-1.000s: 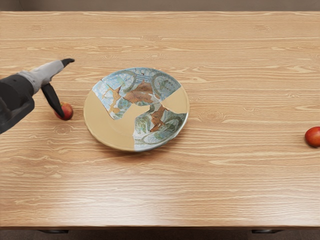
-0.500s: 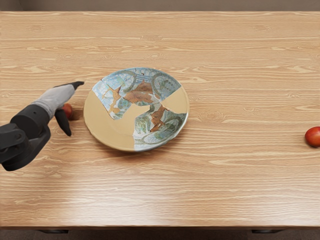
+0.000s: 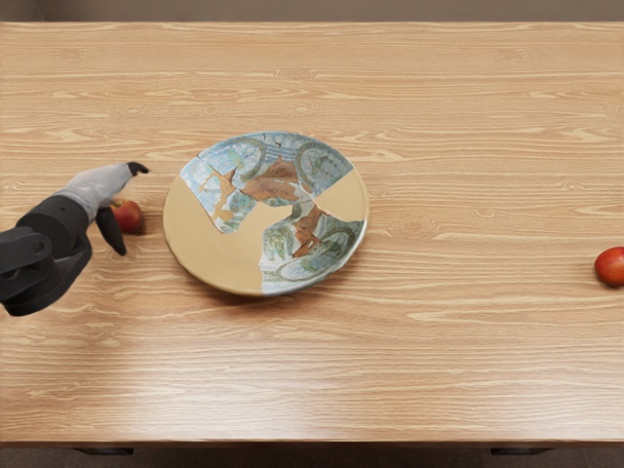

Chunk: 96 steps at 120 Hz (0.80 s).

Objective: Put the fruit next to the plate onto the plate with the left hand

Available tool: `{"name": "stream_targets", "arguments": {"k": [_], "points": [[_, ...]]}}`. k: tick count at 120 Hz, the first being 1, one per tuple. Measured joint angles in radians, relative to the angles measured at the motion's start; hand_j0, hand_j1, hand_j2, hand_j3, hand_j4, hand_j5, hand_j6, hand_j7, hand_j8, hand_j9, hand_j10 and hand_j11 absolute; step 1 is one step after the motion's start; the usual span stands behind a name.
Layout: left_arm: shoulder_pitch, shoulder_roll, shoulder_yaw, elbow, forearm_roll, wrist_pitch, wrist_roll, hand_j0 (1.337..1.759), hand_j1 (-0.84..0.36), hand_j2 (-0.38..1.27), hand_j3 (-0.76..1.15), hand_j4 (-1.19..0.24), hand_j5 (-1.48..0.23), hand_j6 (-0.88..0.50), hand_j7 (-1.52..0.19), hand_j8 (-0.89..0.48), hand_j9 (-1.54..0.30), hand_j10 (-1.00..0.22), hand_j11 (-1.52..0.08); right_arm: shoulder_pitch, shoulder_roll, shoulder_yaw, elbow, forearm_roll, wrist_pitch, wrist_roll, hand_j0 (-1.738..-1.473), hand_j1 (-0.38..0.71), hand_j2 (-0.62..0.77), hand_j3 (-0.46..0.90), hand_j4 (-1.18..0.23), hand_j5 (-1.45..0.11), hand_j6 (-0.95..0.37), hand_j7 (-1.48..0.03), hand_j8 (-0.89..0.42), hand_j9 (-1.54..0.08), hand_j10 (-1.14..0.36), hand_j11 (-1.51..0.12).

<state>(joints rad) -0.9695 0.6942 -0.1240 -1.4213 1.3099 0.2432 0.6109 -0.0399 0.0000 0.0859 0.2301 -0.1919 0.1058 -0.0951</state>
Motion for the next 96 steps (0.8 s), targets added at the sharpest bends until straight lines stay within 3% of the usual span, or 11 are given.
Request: {"name": "stream_targets", "arguments": {"k": [43, 60, 96], "points": [[-0.003, -0.007, 0.001, 0.025, -0.012, -0.08, 0.0, 1.658, 0.0, 0.06, 0.0, -0.3, -0.39, -0.3, -0.39, -0.3, -0.39, -0.3, -0.39, 0.0, 0.0, 0.0, 0.0, 0.0, 0.0, 0.0, -1.658, -0.33, 0.0, 0.0, -0.02, -0.02, -0.02, -0.02, -0.02, -0.02, -0.02, -0.02], [-0.04, -0.007, -0.003, 0.025, -0.03, -0.155, 0.0, 1.658, -0.04, 0.07, 0.0, -0.34, -0.43, -0.34, -0.43, -0.34, -0.43, -0.34, -0.43, 0.0, 0.0, 0.0, 0.0, 0.0, 0.0, 0.0, -1.658, -0.33, 0.0, 0.0, -0.02, -0.02, -0.02, -0.02, -0.02, -0.02, -0.02, -0.02], [-0.035, -0.007, -0.006, 0.029, -0.028, -0.185, 0.0, 1.658, -0.11, 0.1, 0.0, -0.45, -0.47, -0.37, -0.48, -0.24, -0.5, -0.34, -0.51, 0.0, 0.0, 0.0, 0.0, 0.0, 0.0, 0.0, -1.658, -0.33, 0.0, 0.0, -0.02, -0.02, -0.02, -0.02, -0.02, -0.02, -0.02, -0.02]]}}
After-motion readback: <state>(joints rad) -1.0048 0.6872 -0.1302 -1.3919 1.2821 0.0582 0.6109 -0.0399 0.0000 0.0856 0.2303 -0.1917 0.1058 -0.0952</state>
